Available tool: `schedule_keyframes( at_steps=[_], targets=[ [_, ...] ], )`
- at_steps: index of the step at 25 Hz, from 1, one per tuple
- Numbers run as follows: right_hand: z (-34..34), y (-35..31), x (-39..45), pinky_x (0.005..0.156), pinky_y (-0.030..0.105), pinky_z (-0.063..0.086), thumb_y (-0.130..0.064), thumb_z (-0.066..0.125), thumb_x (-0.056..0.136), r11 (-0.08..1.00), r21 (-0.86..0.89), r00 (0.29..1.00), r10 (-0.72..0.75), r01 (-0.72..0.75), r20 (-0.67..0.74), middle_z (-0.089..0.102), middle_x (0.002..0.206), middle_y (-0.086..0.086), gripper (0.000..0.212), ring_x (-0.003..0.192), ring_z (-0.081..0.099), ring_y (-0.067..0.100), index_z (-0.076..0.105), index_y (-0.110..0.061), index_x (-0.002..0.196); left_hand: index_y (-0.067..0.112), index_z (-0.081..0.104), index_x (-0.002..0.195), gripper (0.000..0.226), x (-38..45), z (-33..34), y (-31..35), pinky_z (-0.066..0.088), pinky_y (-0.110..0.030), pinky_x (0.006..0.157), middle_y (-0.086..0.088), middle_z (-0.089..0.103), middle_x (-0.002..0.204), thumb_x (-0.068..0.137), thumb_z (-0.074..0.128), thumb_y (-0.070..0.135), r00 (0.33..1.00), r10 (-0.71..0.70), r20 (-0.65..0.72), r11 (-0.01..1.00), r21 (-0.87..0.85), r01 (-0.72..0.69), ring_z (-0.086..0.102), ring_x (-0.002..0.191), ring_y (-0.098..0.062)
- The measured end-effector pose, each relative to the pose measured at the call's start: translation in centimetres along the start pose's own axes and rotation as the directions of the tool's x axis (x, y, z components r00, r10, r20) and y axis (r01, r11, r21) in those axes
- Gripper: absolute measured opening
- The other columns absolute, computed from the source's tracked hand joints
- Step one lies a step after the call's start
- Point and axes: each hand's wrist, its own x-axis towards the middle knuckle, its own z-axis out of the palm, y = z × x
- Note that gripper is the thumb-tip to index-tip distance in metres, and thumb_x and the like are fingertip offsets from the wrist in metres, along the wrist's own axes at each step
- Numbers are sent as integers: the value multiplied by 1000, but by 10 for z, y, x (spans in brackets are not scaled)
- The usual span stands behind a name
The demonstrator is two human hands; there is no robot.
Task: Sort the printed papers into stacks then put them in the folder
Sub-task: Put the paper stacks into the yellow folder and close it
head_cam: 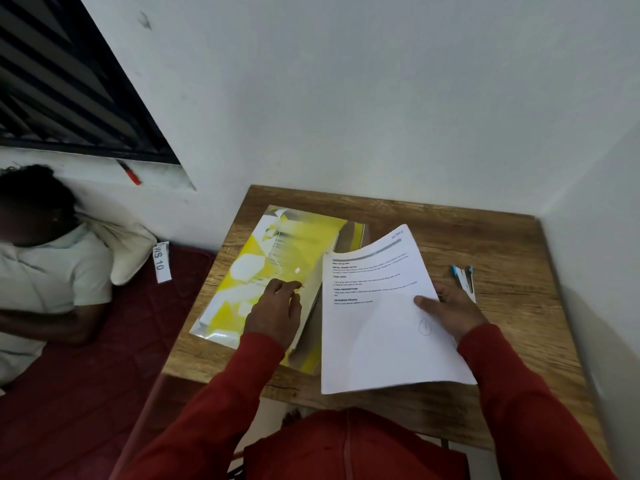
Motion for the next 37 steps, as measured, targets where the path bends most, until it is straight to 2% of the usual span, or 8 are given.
schedule_keyframes(
  at_steps=[3, 10, 13, 17, 23, 28, 33, 37],
  targets=[
    [10, -7, 10, 77, 39, 58, -17, 67, 89, 999, -20, 999, 38, -37, 16, 74, 93, -1, 11, 83, 72, 21, 68, -26, 94, 26, 65, 118, 30, -5, -1, 0, 54, -40, 66, 0, 58, 114, 94, 48, 28, 997, 78, 2, 989, 129, -78, 63, 91, -27],
    [70, 1, 25, 81, 45, 58, -9, 63, 91, 963, 269, 993, 66, -37, -101, 72, 99, 4, 15, 88, 70, 26, 66, -21, 99, 24, 68, 113, 35, -17, 2, -9, 53, -38, 49, 0, 61, 98, 88, 45, 35, 983, 182, 29, 949, 257, -183, 62, 74, -28],
    [111, 28, 23, 87, 49, 56, -9, 61, 89, 945, 328, 975, 61, 14, -216, 73, 100, 3, 17, 93, 69, 27, 68, -21, 100, 24, 64, 120, 37, -20, 4, -12, 52, -40, 56, -4, 59, 103, 83, 61, 27, 981, 147, 128, 934, 308, -180, 62, 81, -31],
    [134, 44, 27, 87, 38, 54, -8, 59, 90, 957, 283, 945, 27, 70, -326, 71, 104, 7, 20, 98, 66, 29, 67, -14, 108, 29, 41, 140, 57, -29, 2, -13, 48, -44, 78, -6, 47, 124, 84, 53, 25, 965, -67, 254, 919, 392, -39, 51, 107, -32],
    [158, 34, 33, 87, 46, 56, -11, 56, 95, 900, 432, 989, 15, 51, -149, 70, 109, 5, 17, 98, 67, 27, 61, -18, 110, 23, 46, 140, 53, -30, 3, -11, 52, -44, 77, -8, 48, 129, 88, 49, 19, 958, 51, 283, 958, 257, -127, 54, 108, -34],
    [171, 21, 50, 97, 51, 49, -23, 52, 99, 979, 203, 1000, 3, -6, 12, 67, 114, 10, 15, 106, 63, 31, 63, -18, 109, 29, 48, 137, 50, -31, 8, -12, 52, -38, 80, 0, 51, 125, 92, 43, 51, 945, 175, 276, 966, 137, -219, 56, 110, -24],
    [158, 31, 54, 93, 45, 52, -12, 63, 90, 996, 84, 990, 34, -23, -134, 67, 105, 5, 25, 101, 64, 29, 65, -10, 116, 26, 60, 125, 64, 13, -10, -82, 45, -46, 94, -4, 52, 132, 86, 32, 69, 995, -97, -15, 979, 180, 98, 51, 115, -34],
    [156, 38, 55, 87, 44, 55, -11, 73, 82, 999, 33, 980, 29, -23, -198, 71, 92, 7, 10, 90, 68, 29, 68, -18, 87, 23, 47, 139, 53, 41, -23, -116, 29, -53, 108, -9, 32, 149, 95, 45, 51, 904, -411, 115, 909, 127, 397, 31, 132, -41]
  ],
)
